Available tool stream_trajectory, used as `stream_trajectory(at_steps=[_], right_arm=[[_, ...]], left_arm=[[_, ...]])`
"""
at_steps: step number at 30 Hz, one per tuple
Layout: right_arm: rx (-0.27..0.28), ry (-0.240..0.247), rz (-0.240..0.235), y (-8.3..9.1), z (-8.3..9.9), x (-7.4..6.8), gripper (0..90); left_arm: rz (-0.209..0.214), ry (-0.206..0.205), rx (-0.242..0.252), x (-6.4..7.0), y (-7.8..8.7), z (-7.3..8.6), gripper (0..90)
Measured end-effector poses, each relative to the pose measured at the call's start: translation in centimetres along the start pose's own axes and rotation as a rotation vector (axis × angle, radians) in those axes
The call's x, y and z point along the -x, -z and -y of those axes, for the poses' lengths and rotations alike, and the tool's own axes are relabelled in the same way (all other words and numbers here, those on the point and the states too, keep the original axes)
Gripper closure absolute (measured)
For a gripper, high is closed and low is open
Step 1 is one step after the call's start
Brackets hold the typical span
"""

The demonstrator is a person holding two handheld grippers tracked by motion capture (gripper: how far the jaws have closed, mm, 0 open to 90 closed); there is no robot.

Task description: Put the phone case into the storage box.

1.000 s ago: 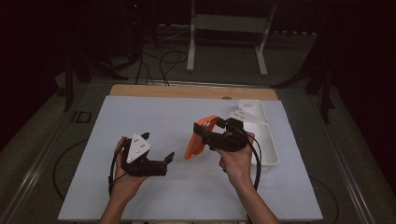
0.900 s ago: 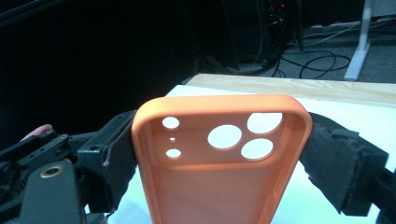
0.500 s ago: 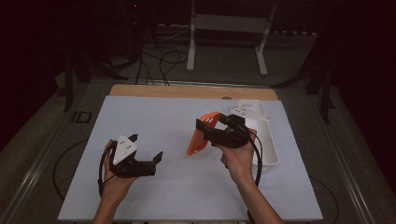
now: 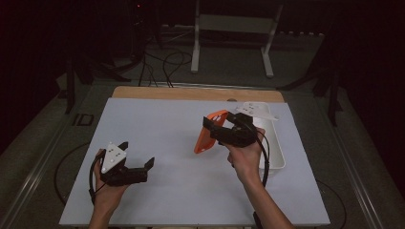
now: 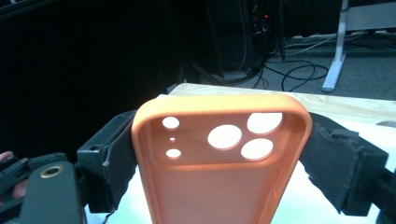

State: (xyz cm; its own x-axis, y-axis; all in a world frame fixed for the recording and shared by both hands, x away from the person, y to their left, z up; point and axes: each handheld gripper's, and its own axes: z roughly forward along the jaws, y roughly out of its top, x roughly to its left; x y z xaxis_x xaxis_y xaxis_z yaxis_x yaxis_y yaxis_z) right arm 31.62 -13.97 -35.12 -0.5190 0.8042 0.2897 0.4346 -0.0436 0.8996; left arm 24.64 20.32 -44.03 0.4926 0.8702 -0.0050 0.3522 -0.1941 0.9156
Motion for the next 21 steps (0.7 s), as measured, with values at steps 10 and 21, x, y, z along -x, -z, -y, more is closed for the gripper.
stream_trajectory(at_steps=[10,21], right_arm=[[0.011,0.009,0.018,-0.2,-0.4,0.3,16.7],[0.019,0.012,0.032,-0.4,-0.8,0.6,16.7]], left_arm=[[-0.025,0.025,-0.001,-1.0,0.7,1.5,0.4],[-0.049,0.028,0.021,-1.6,1.3,3.0,0.4]])
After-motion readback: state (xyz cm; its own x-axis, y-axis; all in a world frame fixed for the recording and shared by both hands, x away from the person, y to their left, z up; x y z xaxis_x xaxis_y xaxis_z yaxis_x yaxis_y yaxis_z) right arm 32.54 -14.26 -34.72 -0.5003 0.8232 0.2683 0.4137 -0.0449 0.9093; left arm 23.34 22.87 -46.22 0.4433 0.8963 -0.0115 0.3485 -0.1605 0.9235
